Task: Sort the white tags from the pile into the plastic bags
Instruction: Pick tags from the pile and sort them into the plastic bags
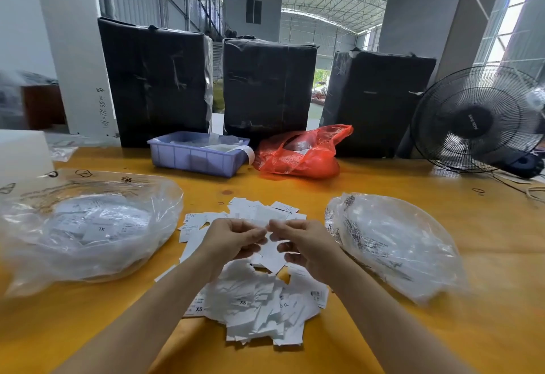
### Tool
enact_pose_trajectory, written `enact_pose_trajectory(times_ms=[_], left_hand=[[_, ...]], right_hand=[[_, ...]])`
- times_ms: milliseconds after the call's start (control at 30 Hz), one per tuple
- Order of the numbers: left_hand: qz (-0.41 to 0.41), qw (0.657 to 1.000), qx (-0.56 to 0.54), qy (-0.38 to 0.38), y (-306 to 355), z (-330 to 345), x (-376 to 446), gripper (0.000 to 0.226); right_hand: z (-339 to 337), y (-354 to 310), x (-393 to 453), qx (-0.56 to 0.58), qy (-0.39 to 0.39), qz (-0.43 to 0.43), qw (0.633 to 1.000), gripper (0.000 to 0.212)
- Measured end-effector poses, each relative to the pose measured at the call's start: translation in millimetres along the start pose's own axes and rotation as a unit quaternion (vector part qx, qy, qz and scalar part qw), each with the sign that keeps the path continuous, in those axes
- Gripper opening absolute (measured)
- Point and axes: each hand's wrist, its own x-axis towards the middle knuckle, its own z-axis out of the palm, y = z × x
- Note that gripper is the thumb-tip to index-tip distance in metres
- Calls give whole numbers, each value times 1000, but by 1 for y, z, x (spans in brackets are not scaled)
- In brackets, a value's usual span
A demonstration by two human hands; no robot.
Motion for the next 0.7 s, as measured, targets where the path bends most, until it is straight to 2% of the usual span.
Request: enact_pose_trajectory(times_ms=[67, 167, 267, 333, 433, 600, 633, 700], left_hand=[[0, 1000, 0, 10, 0, 0, -1, 8], [-3, 999, -34, 22, 0, 2, -2, 12], [-16, 996, -83, 25, 1, 5, -3, 15], [-34, 993, -109, 28, 1, 7, -2, 15], [-51, 990, -131, 24, 1, 9, -2, 16], [-47, 994, -102, 0, 0, 9, -2, 19], [-45, 994, -94, -10, 1, 9, -2, 22], [-30, 995, -85, -32, 4, 7, -1, 33]], right_hand=[[-1, 2, -1, 8, 2, -4, 1000, 13], [-3, 4, -3, 35, -10, -7, 999, 15], [-2, 5, -8, 10, -46, -2, 999, 20], [-1, 7, -10, -6, -51, 0, 999, 17], [0, 8, -8, 23, -28, -12, 999, 4], [0, 7, -6, 80, 27, -38, 996, 8], [-1, 6, -5, 64, 41, -55, 996, 9], [-3, 5, -3, -36, 55, -117, 991, 13]])
